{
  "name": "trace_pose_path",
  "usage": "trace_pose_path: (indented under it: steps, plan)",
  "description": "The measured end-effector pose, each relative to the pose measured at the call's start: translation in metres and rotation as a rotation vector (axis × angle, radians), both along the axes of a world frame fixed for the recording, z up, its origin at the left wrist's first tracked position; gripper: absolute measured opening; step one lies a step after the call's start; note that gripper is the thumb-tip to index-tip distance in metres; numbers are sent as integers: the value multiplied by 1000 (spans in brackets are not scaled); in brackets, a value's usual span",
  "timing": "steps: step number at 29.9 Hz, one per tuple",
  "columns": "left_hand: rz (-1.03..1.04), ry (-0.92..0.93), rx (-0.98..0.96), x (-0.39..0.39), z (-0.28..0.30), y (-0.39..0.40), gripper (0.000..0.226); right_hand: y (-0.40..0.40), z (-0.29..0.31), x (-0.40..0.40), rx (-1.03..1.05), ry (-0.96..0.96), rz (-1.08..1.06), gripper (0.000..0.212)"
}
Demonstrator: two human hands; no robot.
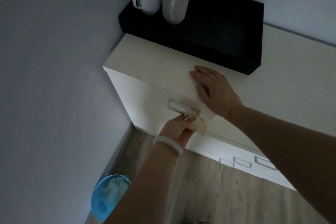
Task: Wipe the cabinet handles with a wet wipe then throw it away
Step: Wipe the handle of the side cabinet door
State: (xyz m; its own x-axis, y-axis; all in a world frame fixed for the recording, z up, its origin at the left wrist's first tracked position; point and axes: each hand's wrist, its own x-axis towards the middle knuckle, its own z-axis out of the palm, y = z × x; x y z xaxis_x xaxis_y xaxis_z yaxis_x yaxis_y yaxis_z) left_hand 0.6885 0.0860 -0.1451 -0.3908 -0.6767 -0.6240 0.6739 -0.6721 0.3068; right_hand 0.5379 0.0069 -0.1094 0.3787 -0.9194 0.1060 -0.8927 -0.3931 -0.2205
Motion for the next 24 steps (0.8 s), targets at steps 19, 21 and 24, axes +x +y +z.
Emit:
trace_pose_path:
  steps: [19,21,24]
  plan:
    - [141,-433,135,-21,6,-3,11,0,1,-1,12,2,3,48]
    - [112,-570,92,-2,4,-10,15,0,2,0,18,-7,1,49]
    - [95,-690,-9,26,5,-21,18,0,1,0,16,2,2,49]
